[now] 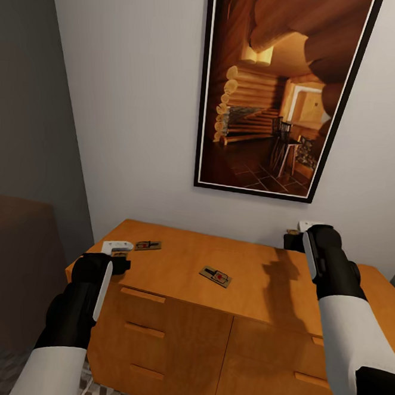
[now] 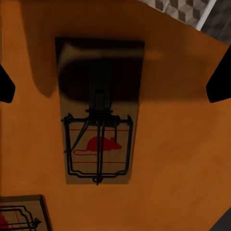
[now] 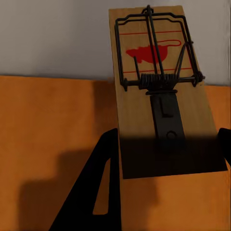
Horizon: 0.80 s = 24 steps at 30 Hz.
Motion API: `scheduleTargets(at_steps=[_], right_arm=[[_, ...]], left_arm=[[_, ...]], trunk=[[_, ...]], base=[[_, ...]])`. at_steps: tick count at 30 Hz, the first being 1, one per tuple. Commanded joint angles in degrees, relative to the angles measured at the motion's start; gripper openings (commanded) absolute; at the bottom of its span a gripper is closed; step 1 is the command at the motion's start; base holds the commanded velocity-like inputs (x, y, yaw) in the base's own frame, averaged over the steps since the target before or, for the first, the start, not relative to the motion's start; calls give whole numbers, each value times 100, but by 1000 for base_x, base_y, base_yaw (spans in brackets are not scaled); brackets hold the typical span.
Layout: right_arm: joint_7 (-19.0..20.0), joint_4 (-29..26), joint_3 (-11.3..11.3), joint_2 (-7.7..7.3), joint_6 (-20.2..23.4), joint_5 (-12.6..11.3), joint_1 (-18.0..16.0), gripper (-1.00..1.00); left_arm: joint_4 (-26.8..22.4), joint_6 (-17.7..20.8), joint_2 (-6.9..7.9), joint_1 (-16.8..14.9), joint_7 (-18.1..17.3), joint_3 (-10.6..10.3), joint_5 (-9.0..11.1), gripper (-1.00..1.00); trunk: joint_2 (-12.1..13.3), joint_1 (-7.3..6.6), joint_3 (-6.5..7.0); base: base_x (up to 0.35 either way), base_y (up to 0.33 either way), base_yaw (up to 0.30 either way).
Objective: Take the four mousetraps from the cabinet in the bathroom and place them on the bathroom floor. Make sure all four end up on the same floor surface, and ensure that at least two of them are either under or directly next to the same bathroom sink.
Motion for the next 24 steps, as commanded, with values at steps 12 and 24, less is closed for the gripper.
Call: scheduleTargets(at_steps=[12,24], right_arm=[[13,-91,0,-9,23,33,-3,-100],[13,-92,0,-9,23,30,-3,-100]], left_arm=[[-12,32,-11,-33,26,-4,31,100],[301,88,-38,-404,43,1,30,100]], trunk=[[-4,0,-7],[-4,0,-7]], base=[[0,0,0],[0,0,0]])
